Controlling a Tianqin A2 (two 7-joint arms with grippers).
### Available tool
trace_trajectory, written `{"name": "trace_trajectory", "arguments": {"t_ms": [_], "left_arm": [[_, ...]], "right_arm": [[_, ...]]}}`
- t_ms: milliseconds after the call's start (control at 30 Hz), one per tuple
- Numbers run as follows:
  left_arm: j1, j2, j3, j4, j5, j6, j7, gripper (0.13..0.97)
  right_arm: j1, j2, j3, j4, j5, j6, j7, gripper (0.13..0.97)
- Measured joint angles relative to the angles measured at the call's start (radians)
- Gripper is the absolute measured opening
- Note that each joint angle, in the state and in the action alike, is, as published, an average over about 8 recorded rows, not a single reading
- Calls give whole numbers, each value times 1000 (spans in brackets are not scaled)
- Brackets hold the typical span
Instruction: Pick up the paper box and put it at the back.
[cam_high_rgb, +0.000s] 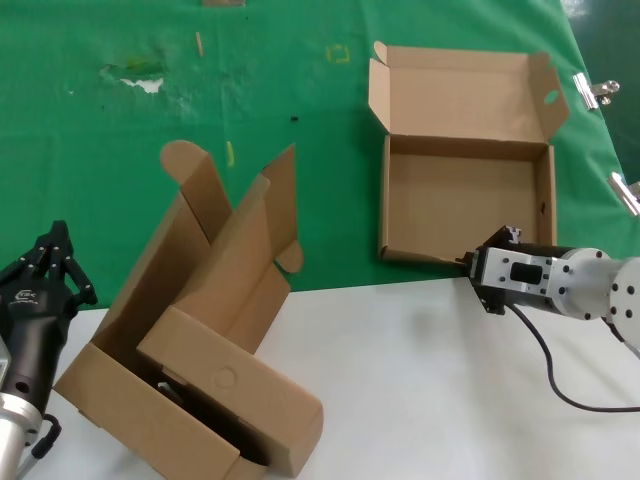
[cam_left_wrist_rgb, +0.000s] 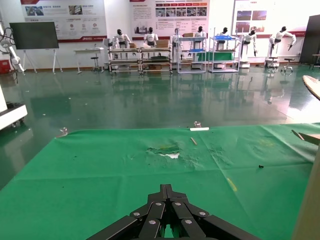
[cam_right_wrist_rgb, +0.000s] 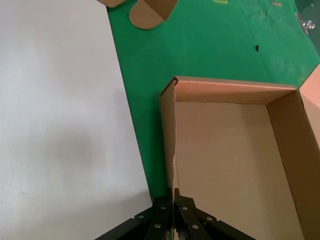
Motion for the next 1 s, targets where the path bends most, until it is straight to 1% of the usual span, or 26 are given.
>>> {"name": "trace_trajectory", "arguments": {"t_ms": [333,633,833,900,933,1000], "left_arm": [[0,0,0,0,0,0,0,140],[0,0,0,0,0,0,0,140],[0,0,0,0,0,0,0,140],[0,0,0,0,0,0,0,140],[0,0,0,0,0,0,0,140],[0,0,0,0,0,0,0,140]], "right_arm": [[-9,26,-16,9,37,14,-80,141],[-20,49,-25,28,84,21,-140,202],[-42,71,-17,83,78,24,-148,297],[-57,83,-6,119,66,20,-138,328],[-65,89,1,140,60,18,-130,328],[-89,103,23,193,50,12,-108,376]]}}
